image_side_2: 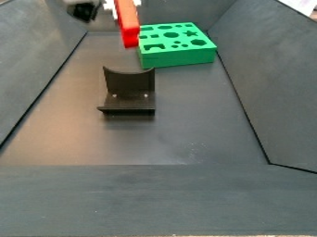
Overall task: Pick up the double-square object. Move up. Place the double-square object on the fixture. Regrasp the double-square object. Move to above the board. Insert the double-square object.
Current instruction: Move to above the board.
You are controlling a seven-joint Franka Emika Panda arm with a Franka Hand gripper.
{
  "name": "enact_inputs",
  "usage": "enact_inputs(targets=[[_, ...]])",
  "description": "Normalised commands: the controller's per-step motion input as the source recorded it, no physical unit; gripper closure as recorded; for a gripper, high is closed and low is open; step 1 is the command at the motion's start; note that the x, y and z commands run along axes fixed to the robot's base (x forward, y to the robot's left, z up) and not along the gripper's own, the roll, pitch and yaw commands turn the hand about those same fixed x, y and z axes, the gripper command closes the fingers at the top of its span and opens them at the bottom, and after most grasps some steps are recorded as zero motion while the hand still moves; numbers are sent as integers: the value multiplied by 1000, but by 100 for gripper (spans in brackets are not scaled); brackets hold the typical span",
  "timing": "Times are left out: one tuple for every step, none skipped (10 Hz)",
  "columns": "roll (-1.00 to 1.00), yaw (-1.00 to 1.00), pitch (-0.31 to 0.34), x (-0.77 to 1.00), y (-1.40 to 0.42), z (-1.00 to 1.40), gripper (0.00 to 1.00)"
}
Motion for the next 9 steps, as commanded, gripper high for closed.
enact_inputs(targets=[[3, -20, -169, -10, 42, 1000, 100], [-3, -69, -153, -24, 36, 1000, 100], [-9, -112, -124, -38, 26, 862, 100], [-9, -132, -94, -43, 19, 676, 100], [-7, -148, -58, -45, 16, 488, 100], [-7, -150, -22, -40, 12, 294, 100], [-1000, -172, -150, -476, -1000, 269, 100], [-1000, -169, -145, -475, -1000, 258, 100], [-1000, -176, -150, -504, -1000, 277, 100]])
